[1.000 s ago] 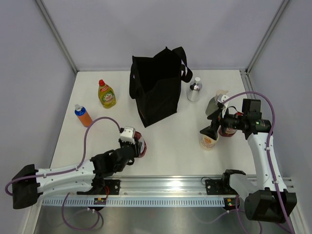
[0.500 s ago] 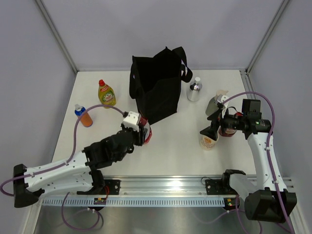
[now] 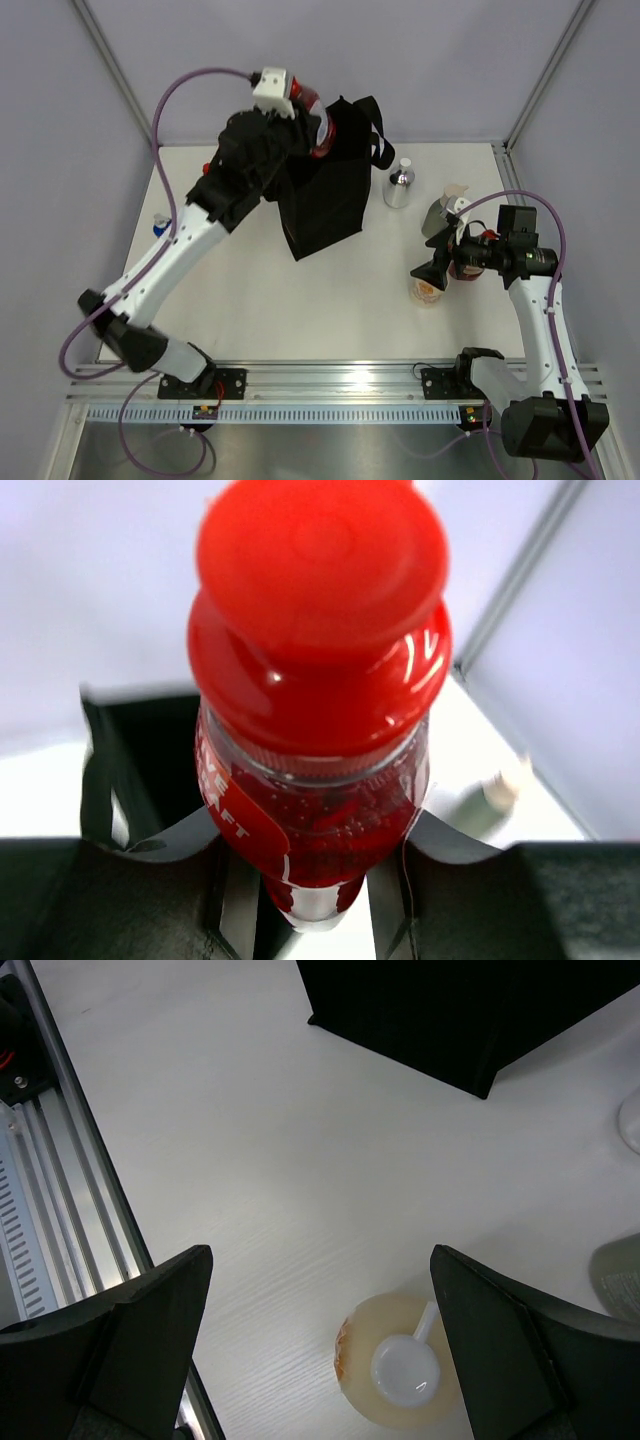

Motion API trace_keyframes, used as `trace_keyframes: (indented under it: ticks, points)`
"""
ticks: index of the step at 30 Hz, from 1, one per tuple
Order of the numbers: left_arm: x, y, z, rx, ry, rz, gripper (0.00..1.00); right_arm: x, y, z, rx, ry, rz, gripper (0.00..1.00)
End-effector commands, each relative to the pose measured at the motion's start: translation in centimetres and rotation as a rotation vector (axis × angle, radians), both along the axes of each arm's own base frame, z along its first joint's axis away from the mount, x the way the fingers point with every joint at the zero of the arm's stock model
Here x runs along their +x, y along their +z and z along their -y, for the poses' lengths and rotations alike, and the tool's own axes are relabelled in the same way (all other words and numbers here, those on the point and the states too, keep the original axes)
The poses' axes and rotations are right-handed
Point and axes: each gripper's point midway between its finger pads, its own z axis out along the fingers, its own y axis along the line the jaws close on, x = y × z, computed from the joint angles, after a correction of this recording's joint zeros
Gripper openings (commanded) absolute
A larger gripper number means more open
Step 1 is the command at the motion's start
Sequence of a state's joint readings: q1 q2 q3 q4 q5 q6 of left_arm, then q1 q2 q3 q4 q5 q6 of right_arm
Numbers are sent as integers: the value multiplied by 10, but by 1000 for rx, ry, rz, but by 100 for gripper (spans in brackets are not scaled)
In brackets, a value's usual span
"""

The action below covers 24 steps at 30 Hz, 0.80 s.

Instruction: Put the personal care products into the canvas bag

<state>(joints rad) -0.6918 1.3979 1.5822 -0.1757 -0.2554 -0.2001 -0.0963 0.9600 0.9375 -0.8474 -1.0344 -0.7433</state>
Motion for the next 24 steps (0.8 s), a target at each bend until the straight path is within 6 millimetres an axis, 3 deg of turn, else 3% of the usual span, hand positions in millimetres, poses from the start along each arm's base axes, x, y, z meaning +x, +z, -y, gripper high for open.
trace_keyframes:
  ticks: [1,2,3,4,6,10,11,13,14,19,24]
  points:
    - [28,107,3,-115,-54,284,6,-5,7,-3,11,27,25,99]
    - [39,108,5,-106,-55,284,7,-6,7,-4,15,32,28,99]
    - [66,91,7,-88,-38,249,7,-6,8,-4,16,33,28,99]
    - [69,104,6,-100,-44,266,6,-7,8,-4,16,33,28,99]
    - [90,86,11,-100,-60,220,6,-6,7,-4,12,32,29,100]
    - [97,48,33,-64,-160,139,6,-4,5,-2,-5,26,36,100]
    - [97,26,41,-46,-192,102,6,-4,4,-1,-7,26,33,99]
    - [96,6,46,-17,-212,77,6,-3,3,-1,-9,27,32,99]
    - [98,-13,48,7,-213,45,6,-3,3,-1,-10,28,30,99]
    - [109,-57,54,142,-245,27,8,-3,2,-2,-8,31,21,100]
    - [120,-98,81,207,-383,-12,12,-2,0,-1,-12,27,19,99]
